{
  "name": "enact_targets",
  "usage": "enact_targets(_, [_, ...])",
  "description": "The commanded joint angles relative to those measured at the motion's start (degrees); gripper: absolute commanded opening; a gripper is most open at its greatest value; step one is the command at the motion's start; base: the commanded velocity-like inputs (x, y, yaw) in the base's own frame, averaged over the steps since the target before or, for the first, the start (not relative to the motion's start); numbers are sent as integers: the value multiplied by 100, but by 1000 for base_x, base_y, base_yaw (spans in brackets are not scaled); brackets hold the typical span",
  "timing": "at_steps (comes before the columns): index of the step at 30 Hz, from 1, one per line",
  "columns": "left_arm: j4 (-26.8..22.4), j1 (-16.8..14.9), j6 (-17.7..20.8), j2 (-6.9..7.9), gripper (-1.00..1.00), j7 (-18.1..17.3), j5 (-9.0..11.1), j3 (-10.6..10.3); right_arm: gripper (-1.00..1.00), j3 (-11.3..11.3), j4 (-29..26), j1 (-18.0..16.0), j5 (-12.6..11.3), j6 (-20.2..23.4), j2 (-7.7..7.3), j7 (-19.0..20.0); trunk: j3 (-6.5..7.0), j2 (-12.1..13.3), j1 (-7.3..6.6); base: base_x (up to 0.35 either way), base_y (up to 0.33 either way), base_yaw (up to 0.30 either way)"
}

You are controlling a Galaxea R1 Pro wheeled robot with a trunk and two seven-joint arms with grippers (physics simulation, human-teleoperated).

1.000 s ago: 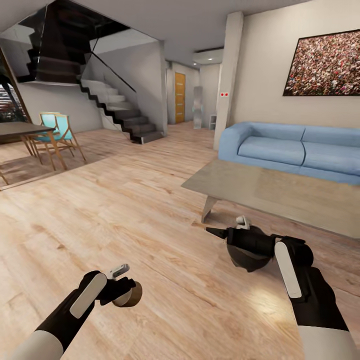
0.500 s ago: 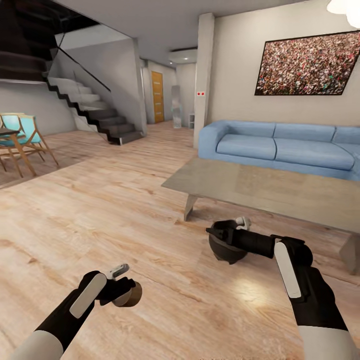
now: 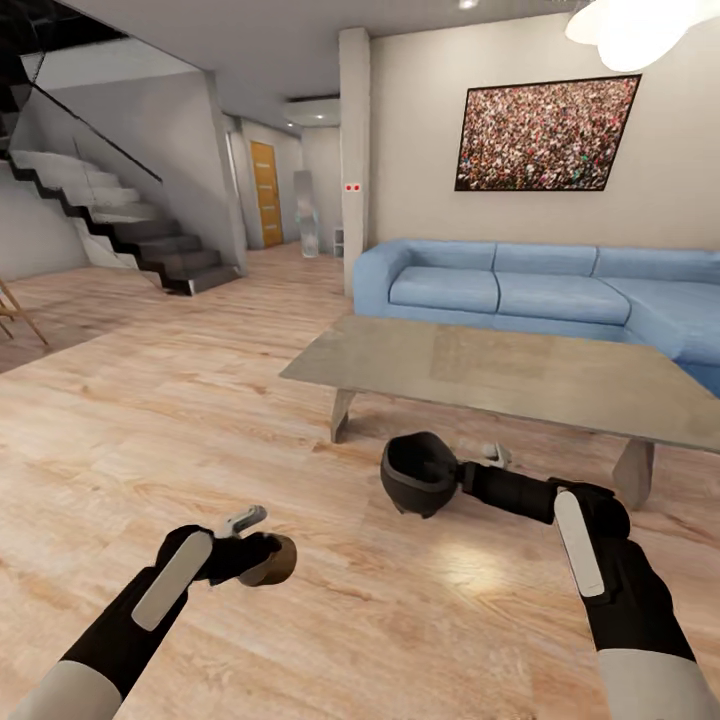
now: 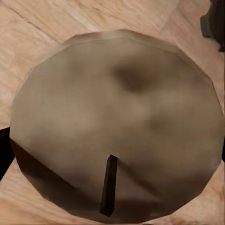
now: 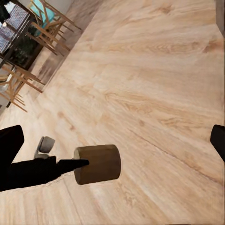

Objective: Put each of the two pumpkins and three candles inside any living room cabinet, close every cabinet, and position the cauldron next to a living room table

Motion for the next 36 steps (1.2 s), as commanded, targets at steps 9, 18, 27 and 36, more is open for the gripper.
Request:
enact_targets(9, [-1452,407,363,875,-100,63,1624,3,100,-145,464,-5,29,25,-9,6,-6,-2,-1,0,0,-288])
enact_targets(18, [-2225,706,426,1540,-100,61,3150,17,100,-416,761,-5,81,23,-36,-20,-6,-2,-1,0,0,-288])
enact_targets(27, [-2234,724,815,1657,-100,12,3952,96,100,-431,833,-5,80,22,-123,-229,-6,-2,-1,0,0,-288])
enact_targets(36, [-2193,726,818,1641,-100,2,3989,117,100,-431,1246,-5,60,14,-127,-312,-6,-2,-1,0,0,-288])
